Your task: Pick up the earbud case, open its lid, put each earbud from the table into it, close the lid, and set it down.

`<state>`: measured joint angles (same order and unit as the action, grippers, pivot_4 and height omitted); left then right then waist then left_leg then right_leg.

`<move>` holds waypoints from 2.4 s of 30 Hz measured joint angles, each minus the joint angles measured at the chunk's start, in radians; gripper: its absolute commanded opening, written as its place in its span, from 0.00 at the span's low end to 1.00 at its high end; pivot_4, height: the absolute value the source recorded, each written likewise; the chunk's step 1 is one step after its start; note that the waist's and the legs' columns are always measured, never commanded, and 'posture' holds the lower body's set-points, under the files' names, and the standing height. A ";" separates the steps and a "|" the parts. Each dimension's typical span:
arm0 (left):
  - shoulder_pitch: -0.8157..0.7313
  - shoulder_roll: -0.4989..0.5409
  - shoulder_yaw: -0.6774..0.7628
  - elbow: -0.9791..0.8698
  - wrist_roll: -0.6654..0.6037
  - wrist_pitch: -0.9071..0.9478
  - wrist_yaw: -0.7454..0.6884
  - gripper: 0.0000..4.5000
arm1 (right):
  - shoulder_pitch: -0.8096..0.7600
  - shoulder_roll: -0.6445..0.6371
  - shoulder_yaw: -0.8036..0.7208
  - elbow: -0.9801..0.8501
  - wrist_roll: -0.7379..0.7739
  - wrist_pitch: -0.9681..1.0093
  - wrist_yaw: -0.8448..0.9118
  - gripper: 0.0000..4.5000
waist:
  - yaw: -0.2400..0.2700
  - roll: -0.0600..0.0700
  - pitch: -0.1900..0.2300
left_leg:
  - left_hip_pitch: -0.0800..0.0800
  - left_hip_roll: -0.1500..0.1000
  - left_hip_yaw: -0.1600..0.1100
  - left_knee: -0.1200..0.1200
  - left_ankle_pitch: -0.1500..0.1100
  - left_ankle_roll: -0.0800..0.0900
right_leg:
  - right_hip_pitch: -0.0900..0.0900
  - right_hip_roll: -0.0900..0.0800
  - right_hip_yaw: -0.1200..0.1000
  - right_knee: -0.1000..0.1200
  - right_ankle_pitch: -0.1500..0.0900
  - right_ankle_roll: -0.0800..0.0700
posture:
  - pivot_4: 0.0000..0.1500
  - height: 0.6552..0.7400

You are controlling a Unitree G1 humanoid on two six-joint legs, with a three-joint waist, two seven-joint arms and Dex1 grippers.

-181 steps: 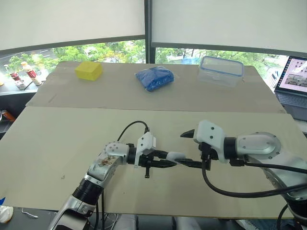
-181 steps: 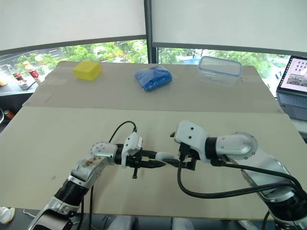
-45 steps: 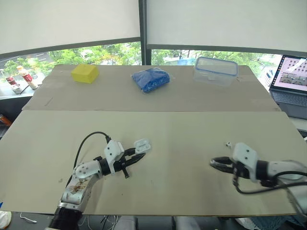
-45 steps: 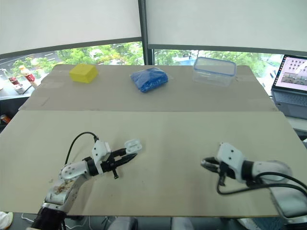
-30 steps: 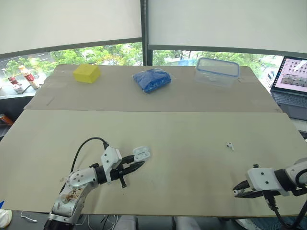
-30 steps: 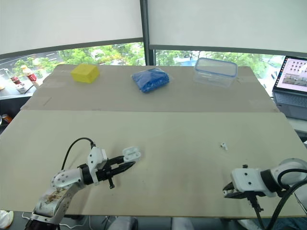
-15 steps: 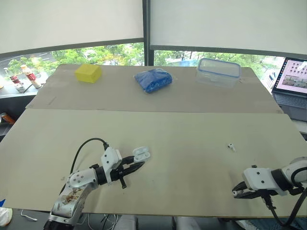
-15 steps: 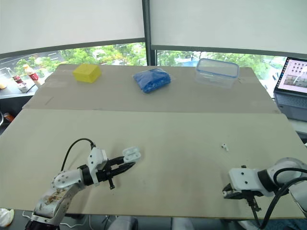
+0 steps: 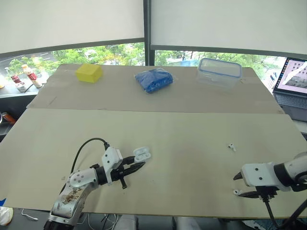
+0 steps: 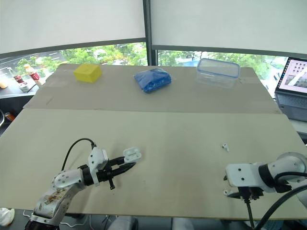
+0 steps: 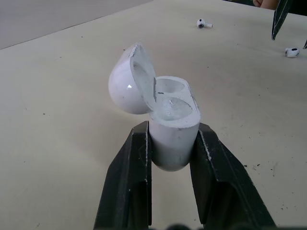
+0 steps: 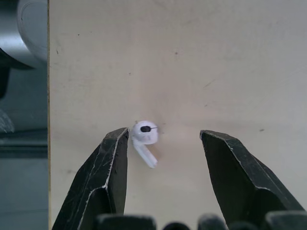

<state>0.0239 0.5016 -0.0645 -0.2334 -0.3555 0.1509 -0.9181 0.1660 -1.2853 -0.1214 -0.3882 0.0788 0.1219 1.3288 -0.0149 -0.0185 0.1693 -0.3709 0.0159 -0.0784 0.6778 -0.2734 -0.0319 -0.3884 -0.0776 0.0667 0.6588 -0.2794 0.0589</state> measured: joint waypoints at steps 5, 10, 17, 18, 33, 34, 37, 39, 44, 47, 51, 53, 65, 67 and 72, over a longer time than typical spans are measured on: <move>0.009 0.000 -0.009 -0.012 0.000 0.003 0.002 0.13 | -0.031 -0.024 0.095 -0.064 -0.082 0.030 -0.004 0.59 | 0.002 0.000 0.000 | -0.001 0.000 0.000 0.000 0.000 0.000 | 0.000 0.000 0.000 -0.001 0.000 0.000 | 1.00 0.52; 0.005 0.000 -0.013 -0.012 0.000 0.006 0.003 0.13 | -0.074 -0.023 0.156 -0.056 -0.131 0.028 -0.007 0.59 | 0.001 0.000 0.000 | -0.001 0.000 0.000 0.000 0.000 0.000 | 0.000 0.000 0.000 -0.001 0.000 0.000 | 1.00 0.52; 0.005 0.000 -0.014 -0.012 0.000 0.007 0.004 0.13 | -0.102 -0.023 0.192 -0.037 -0.155 0.017 0.001 0.59 | 0.001 0.000 0.000 | 0.000 0.000 0.000 0.000 0.000 0.000 | 0.000 0.000 0.000 -0.001 0.000 0.000 | 1.00 0.52; 0.005 0.000 -0.014 -0.013 0.000 0.007 0.004 0.13 | -0.105 -0.023 0.195 -0.034 -0.155 0.016 0.003 0.59 | 0.001 0.000 0.000 | 0.000 0.000 0.000 0.000 0.000 0.000 | 0.000 0.000 0.000 -0.001 0.000 0.000 | 1.00 0.52; 0.005 -0.002 -0.018 -0.015 0.000 0.007 0.008 0.13 | -0.123 -0.022 0.221 -0.035 -0.152 0.020 0.031 0.08 | -0.004 -0.002 0.000 | 0.000 0.000 0.000 0.000 0.000 0.000 | 0.000 0.000 0.000 -0.001 0.000 0.000 | 1.00 0.52; 0.005 -0.002 -0.020 -0.015 0.000 0.007 0.008 0.13 | -0.124 -0.022 0.221 -0.035 -0.151 0.021 0.031 0.08 | -0.004 -0.002 0.000 | 0.000 0.000 0.000 0.000 0.000 0.000 | 0.000 0.000 0.000 -0.001 0.000 0.000 | 1.00 0.52; 0.005 -0.004 -0.022 -0.015 0.000 0.007 0.009 0.13 | -0.131 -0.020 0.219 -0.035 -0.138 0.026 0.024 0.08 | -0.004 -0.001 0.000 | 0.000 0.000 0.000 0.000 0.000 0.000 | 0.000 0.000 0.000 -0.001 0.000 0.000 | 1.00 0.52; 0.002 -0.009 -0.022 -0.015 0.000 0.007 0.011 0.13 | -0.142 -0.012 0.200 -0.038 -0.110 0.049 0.022 0.08 | -0.003 -0.001 0.000 | 0.000 0.000 0.000 0.000 0.000 0.000 | 0.000 0.000 0.000 -0.001 0.000 0.000 | 1.00 0.52; -0.030 -0.039 -0.023 -0.013 -0.004 0.007 0.023 0.13 | -0.229 0.079 0.105 -0.105 0.054 0.237 -0.018 0.08 | -0.001 -0.001 0.001 | -0.001 0.000 0.000 0.000 0.000 0.000 | 0.000 0.000 0.000 -0.001 0.000 0.000 | 1.00 0.52; -0.074 -0.072 -0.021 0.003 -0.019 0.027 0.041 0.13 | -0.322 0.224 0.045 -0.166 0.220 0.468 -0.122 0.08 | 0.000 -0.002 0.001 | -0.001 0.000 -0.001 0.001 0.000 0.000 | 0.000 0.000 0.000 -0.001 0.001 0.000 | 1.00 0.52; -0.140 -0.126 -0.024 0.014 -0.039 0.057 0.077 0.13 | -0.462 0.521 -0.031 -0.248 0.453 0.775 -0.385 0.08 | 0.000 -0.003 0.001 | -0.003 0.000 -0.002 0.001 0.000 0.000 | -0.001 0.000 -0.001 0.000 0.001 0.000 | 1.00 0.52; -0.168 -0.151 -0.028 0.019 -0.039 0.070 0.091 0.13 | -0.518 0.700 -0.063 -0.267 0.530 0.874 -0.549 0.08 | 0.000 -0.002 0.001 | -0.003 0.000 -0.002 0.001 0.000 0.000 | -0.002 0.000 -0.001 0.000 0.001 0.000 | 1.00 0.52; -0.322 -0.218 -0.045 0.147 -0.024 0.070 0.122 0.13 | -0.545 1.244 0.038 -0.229 0.560 0.853 -1.057 0.08 | -0.003 -0.001 0.000 | -0.015 -0.001 -0.002 0.002 0.002 -0.003 | -0.017 0.000 -0.001 0.008 0.001 -0.001 | 1.00 0.52; -0.336 -0.218 -0.044 0.163 -0.022 0.070 0.121 0.13 | -0.521 1.257 0.065 -0.210 0.539 0.813 -1.071 0.08 | -0.006 -0.001 0.000 | -0.015 -0.001 -0.002 0.002 0.002 -0.003 | -0.017 0.000 -0.001 0.008 0.001 -0.001 | 1.00 0.52; -0.348 -0.222 -0.048 0.194 -0.017 0.068 0.119 0.13 | -0.487 1.263 0.123 -0.167 0.495 0.723 -1.078 0.08 | -0.022 -0.001 0.000 | -0.014 -0.001 -0.002 0.002 0.002 -0.003 | -0.017 0.000 -0.001 0.008 0.001 -0.001 | 1.00 0.52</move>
<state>-0.3238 0.2800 -0.1130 -0.0391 -0.3725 0.2188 -0.7995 -0.3215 -0.0224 0.0014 -0.5556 0.5734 0.8451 0.2509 -0.0373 -0.0193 0.1693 -0.3854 0.0149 -0.0808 0.6795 -0.2712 -0.0353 -0.4058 -0.0771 0.0659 0.6669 -0.2782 0.0580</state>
